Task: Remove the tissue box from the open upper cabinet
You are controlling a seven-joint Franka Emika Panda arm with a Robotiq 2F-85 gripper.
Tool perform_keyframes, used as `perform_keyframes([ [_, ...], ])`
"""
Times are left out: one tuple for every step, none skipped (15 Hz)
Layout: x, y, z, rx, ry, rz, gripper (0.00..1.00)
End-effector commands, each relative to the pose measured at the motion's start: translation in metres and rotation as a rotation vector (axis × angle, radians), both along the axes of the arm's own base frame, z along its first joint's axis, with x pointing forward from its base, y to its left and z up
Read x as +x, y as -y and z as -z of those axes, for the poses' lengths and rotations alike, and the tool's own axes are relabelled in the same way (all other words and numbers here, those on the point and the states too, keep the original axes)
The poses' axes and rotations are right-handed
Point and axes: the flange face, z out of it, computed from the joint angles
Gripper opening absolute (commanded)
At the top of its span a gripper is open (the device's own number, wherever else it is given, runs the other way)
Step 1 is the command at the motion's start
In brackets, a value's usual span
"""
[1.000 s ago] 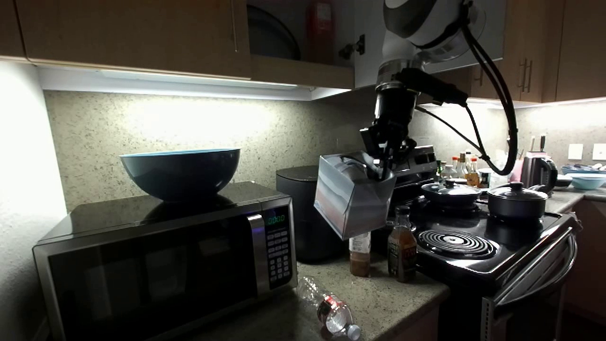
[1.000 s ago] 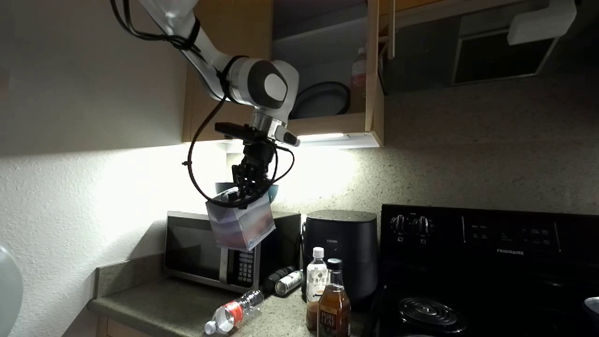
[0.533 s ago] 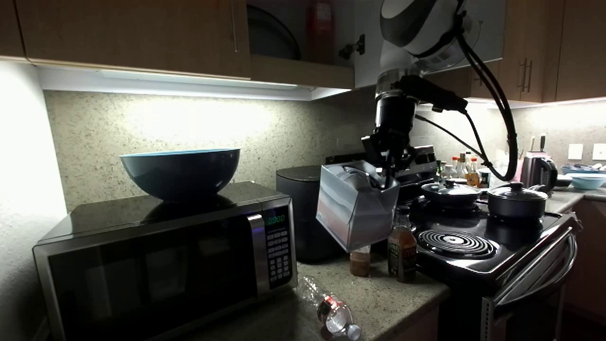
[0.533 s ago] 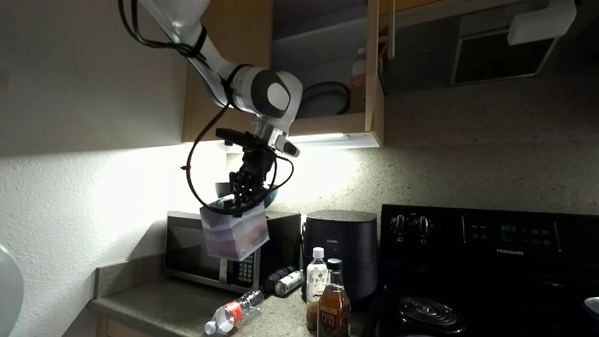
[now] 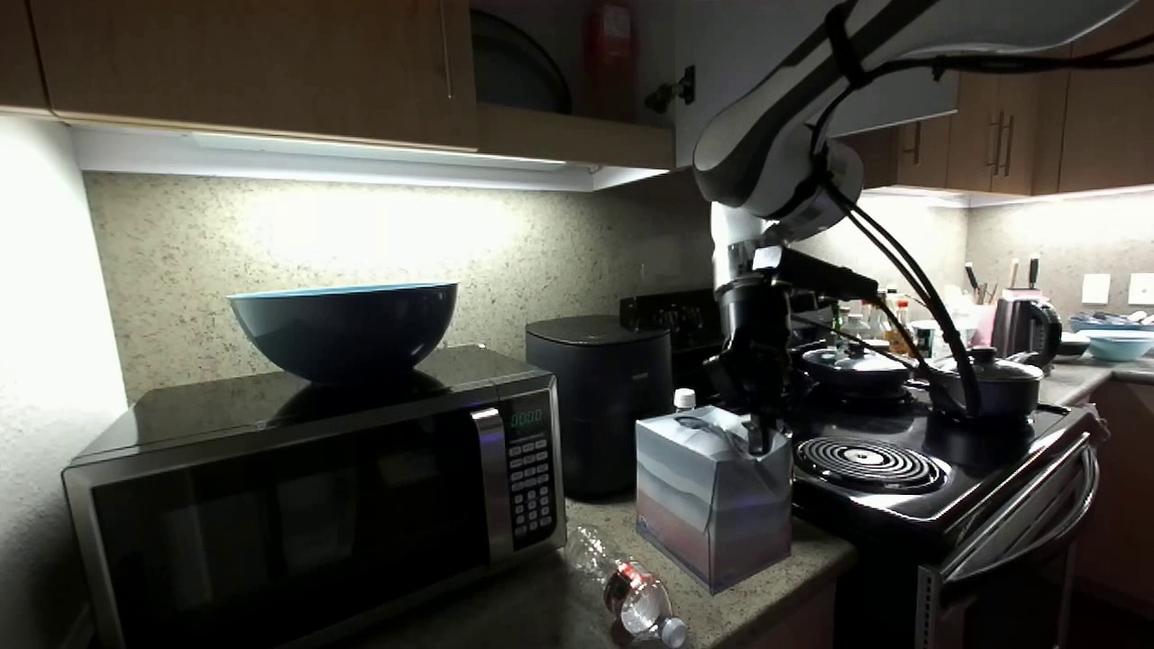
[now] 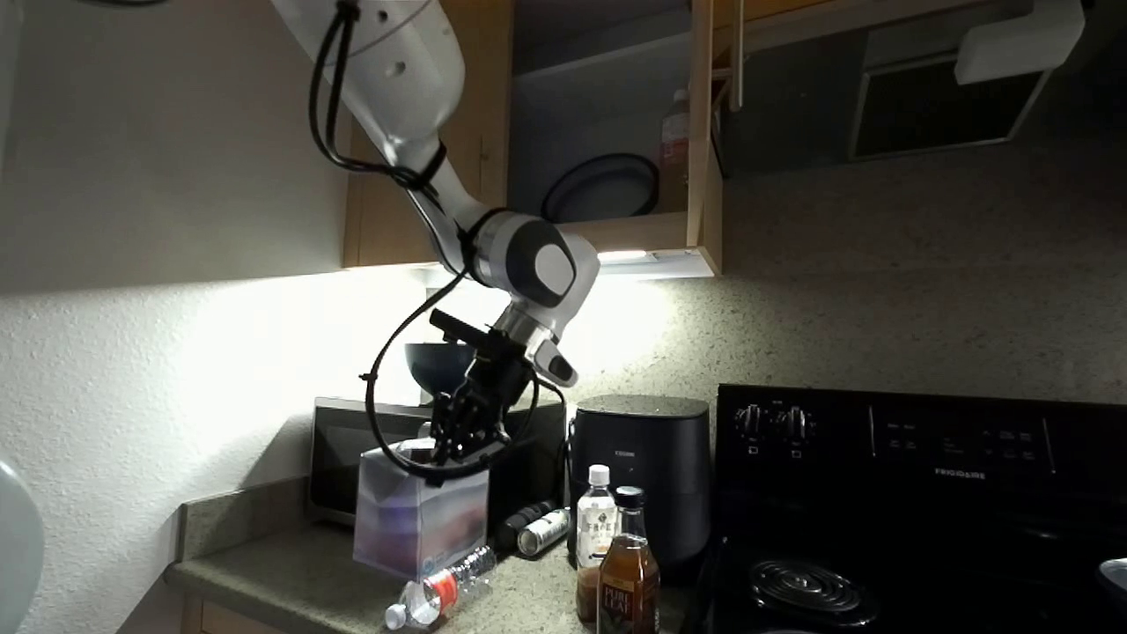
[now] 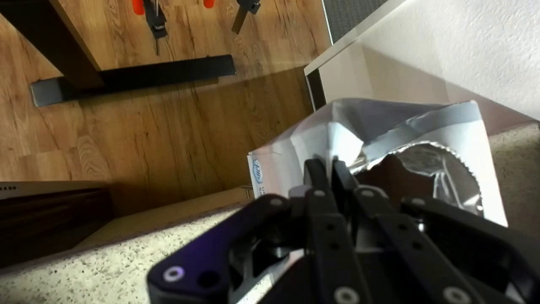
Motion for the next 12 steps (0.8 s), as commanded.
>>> perform_keyframes([
  [0.012, 0.010, 0.026, 0.015, -0.069, 0.006, 0.05],
  [0.014, 0.011, 0.032, 0.012, -0.081, 0.007, 0.05],
  [0.018, 0.012, 0.037, 0.003, -0.090, 0.011, 0.05],
  [0.021, 0.013, 0.042, -0.006, -0.095, 0.014, 0.05],
  [0.024, 0.013, 0.045, -0.012, -0.097, 0.019, 0.05],
  [0.028, 0.014, 0.048, -0.019, -0.098, 0.025, 0.05],
  [0.031, 0.015, 0.050, -0.020, -0.100, 0.028, 0.05],
  [0.035, 0.016, 0.053, -0.029, -0.099, 0.029, 0.05],
  [0.038, 0.016, 0.055, -0.040, -0.095, 0.032, 0.05],
  [0.043, 0.018, 0.057, -0.060, -0.087, 0.038, 0.04],
  [0.046, 0.020, 0.058, -0.077, -0.082, 0.044, 0.05],
  [0.050, 0.022, 0.059, -0.097, -0.077, 0.050, 0.05],
])
